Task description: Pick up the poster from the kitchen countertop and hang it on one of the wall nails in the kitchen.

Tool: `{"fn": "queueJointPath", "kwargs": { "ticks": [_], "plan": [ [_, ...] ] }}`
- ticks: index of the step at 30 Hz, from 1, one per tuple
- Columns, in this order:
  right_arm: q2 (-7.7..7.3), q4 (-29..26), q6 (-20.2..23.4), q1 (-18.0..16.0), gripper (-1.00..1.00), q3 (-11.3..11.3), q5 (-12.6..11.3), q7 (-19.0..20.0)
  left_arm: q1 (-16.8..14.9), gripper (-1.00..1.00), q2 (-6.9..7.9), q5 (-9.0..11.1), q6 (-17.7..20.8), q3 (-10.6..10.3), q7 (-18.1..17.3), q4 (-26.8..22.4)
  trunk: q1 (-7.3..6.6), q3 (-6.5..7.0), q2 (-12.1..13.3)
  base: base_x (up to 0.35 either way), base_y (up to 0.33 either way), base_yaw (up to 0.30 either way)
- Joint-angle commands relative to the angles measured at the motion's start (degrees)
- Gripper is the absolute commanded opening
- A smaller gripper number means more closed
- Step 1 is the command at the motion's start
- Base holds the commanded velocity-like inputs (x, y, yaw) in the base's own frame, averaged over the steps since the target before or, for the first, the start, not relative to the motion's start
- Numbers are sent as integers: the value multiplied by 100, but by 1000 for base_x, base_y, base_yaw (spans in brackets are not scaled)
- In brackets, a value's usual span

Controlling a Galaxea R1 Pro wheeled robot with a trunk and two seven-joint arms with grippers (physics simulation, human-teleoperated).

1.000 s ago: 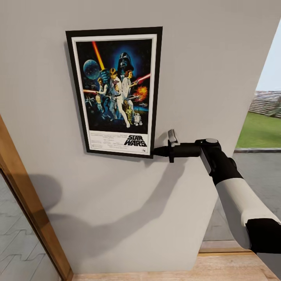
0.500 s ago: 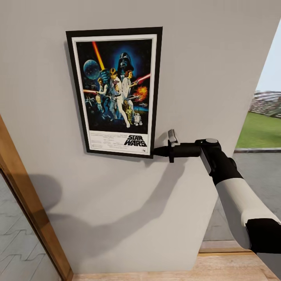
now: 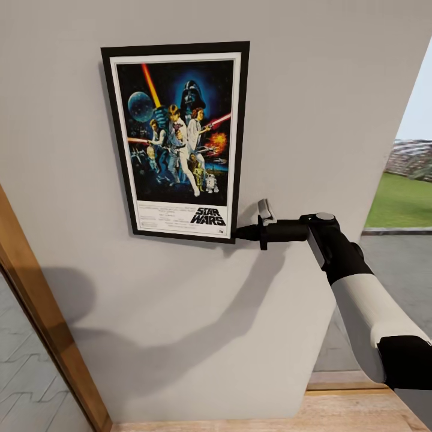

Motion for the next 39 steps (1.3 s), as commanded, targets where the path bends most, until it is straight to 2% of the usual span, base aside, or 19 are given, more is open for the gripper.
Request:
{"fn": "queueJointPath", "kwargs": {
  "ticks": [1, 21, 23, 39],
  "plan": [
    [-4, -2, 76, -3, -100, 10, -10, 18, 1, 100, -3, -12, 26, 17, -38, -12, 3, -4, -6, 15, 0, 0],
    [-4, -1, 76, -3, -100, 10, -10, 18, 5, 100, -3, -12, 26, 17, -38, -12, 3, -4, -6, 15, 0, 0],
    [5, 31, 101, -3, -100, 10, -45, -26, 18, 100, 58, -7, 24, 83, -38, -15, 3, -4, -6, 0, 0, 0],
    [5, 30, 101, -3, -100, 10, -45, -26, 18, 100, 42, -8, 25, 92, -38, -17, 3, -4, -6, 0, 0, 0]
  ]
}}
